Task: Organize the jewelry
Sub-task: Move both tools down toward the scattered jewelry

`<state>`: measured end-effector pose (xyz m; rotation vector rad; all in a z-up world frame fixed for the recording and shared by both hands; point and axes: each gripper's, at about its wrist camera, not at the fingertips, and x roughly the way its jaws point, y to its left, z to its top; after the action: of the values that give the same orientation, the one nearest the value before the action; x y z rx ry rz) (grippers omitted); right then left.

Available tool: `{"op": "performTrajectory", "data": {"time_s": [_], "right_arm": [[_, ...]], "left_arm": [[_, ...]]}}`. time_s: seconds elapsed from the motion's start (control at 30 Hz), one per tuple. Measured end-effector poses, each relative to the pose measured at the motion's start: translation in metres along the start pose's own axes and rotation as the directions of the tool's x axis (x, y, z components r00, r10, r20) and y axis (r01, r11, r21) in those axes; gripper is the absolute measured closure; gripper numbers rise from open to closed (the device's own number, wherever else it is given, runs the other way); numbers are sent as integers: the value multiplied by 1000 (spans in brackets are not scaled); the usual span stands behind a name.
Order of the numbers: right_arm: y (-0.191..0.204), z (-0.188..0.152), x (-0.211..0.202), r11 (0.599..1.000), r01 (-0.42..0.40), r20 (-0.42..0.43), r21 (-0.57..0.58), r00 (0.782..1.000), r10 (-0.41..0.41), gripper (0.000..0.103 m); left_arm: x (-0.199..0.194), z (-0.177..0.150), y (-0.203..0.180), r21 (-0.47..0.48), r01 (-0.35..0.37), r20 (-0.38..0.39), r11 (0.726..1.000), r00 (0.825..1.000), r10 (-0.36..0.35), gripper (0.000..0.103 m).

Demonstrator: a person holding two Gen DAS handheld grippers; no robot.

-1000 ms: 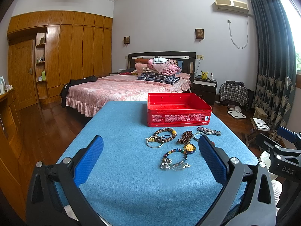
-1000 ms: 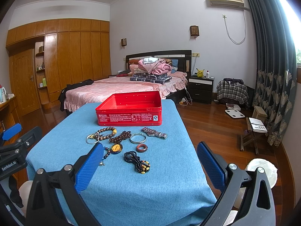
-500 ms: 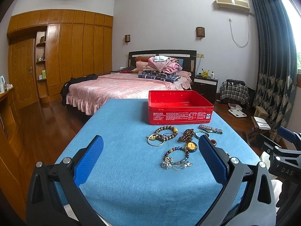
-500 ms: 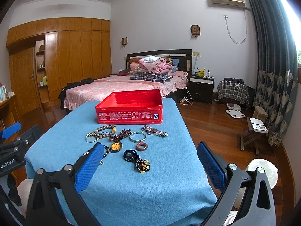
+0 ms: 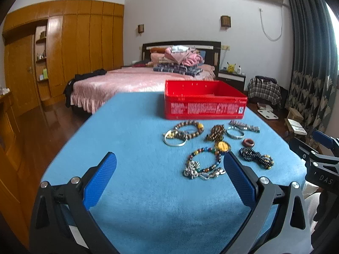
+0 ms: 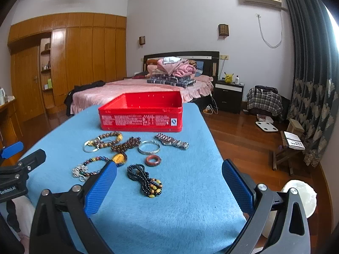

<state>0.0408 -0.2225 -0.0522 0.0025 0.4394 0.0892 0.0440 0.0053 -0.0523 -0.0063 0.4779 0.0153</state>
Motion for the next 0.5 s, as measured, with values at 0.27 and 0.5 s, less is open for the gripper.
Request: {"op": "performTrajectory", "data": {"time_s": [0.27, 0.5], "right_arm": [[0, -13, 24, 1000, -24, -58, -8, 998, 23, 8], [-3, -18, 41, 999, -34, -84, -3, 996, 34, 11]], "left_arm": [[34, -11, -6, 11, 20, -67, 1000, 998, -20, 19], [64, -20, -10, 0, 42, -130, 999, 991, -41, 30]]}}
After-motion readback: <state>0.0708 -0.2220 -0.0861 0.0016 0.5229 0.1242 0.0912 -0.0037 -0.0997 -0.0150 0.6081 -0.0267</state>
